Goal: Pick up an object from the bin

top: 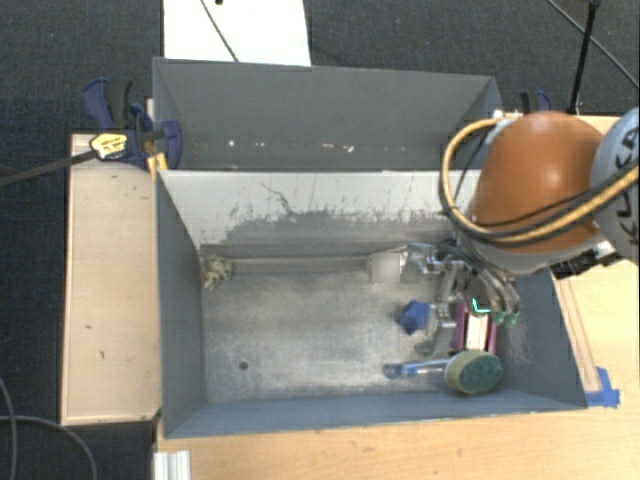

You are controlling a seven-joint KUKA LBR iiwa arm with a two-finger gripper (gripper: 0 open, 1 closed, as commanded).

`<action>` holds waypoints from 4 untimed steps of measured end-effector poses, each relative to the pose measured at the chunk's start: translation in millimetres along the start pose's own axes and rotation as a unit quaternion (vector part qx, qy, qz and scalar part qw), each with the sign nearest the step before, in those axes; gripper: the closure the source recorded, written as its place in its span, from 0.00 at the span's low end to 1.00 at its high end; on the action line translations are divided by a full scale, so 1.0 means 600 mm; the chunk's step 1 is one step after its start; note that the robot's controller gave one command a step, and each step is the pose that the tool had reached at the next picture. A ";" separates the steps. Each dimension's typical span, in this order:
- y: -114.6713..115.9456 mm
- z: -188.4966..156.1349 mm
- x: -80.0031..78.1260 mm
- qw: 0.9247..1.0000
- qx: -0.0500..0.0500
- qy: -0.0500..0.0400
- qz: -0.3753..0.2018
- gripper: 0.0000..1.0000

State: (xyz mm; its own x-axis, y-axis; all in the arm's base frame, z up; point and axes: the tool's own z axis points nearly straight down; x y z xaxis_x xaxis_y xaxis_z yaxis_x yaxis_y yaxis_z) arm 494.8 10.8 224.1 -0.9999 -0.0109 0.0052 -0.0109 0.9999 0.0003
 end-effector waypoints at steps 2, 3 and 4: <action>-0.181 0.255 -0.099 0.992 -0.001 -0.005 -0.127 0.00; -0.063 0.255 -0.114 0.980 0.000 -0.005 -0.201 0.00; -0.162 0.253 -0.079 0.970 -0.001 -0.007 -0.243 0.00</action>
Offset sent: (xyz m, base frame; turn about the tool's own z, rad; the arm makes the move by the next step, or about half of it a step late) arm 0.0547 -0.0383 -0.1541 -0.0389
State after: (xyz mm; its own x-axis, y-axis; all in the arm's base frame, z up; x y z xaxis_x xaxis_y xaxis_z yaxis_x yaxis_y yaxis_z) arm 542.7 -85.8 72.1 -0.8766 -0.4812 -0.0097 -0.4812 0.8766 0.0018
